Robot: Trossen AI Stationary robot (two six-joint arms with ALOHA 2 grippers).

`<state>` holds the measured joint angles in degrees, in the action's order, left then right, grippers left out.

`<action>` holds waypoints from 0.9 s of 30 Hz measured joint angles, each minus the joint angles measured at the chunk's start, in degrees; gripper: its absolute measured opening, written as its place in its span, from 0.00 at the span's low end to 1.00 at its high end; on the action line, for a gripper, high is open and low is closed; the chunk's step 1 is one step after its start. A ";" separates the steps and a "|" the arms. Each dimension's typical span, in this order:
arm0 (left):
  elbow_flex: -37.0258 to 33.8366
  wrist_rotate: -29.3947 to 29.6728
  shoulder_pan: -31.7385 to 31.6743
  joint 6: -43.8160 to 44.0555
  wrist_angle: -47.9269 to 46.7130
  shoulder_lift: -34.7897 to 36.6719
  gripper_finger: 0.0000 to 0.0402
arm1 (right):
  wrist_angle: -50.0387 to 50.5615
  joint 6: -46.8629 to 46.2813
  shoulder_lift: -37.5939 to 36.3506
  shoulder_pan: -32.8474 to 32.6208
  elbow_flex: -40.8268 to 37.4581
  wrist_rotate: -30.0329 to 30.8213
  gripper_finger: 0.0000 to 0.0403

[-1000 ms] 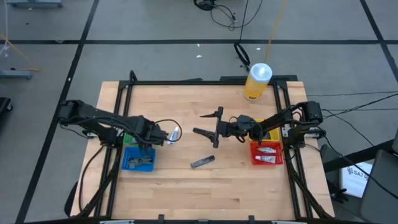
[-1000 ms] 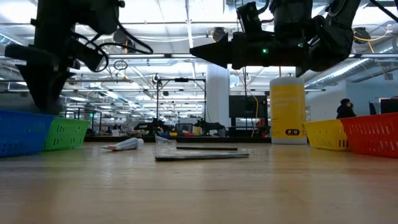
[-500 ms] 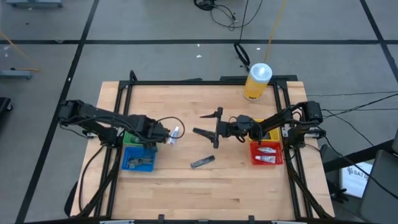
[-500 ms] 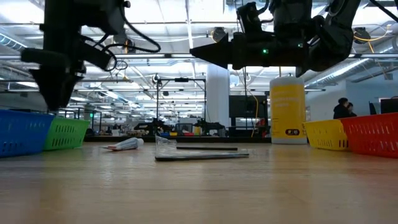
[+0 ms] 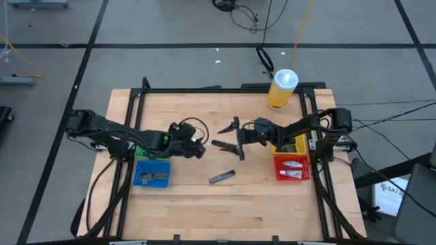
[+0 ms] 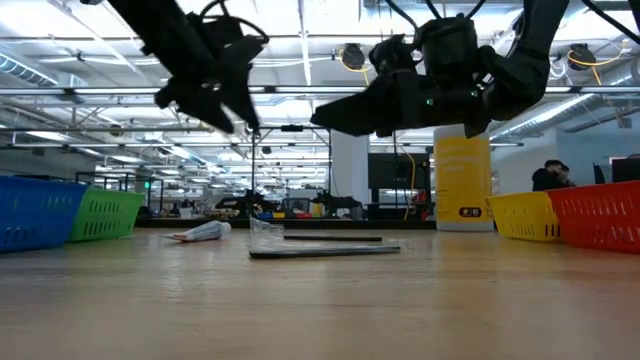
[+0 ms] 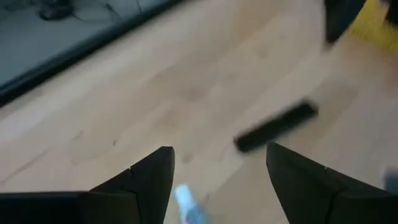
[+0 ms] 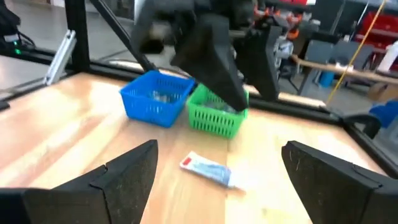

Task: Pick & Place Travel size toiletries
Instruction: Put the white toothpaste into the red bin

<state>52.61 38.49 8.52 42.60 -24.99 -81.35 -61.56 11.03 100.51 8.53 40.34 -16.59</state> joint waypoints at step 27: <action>-0.03 -20.42 -8.51 15.01 -3.52 -11.71 0.67 | 4.79 0.11 0.00 0.88 0.00 0.43 0.83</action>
<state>52.58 18.07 0.01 57.61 -28.50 -93.06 -56.77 11.14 100.51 9.41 40.34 -16.16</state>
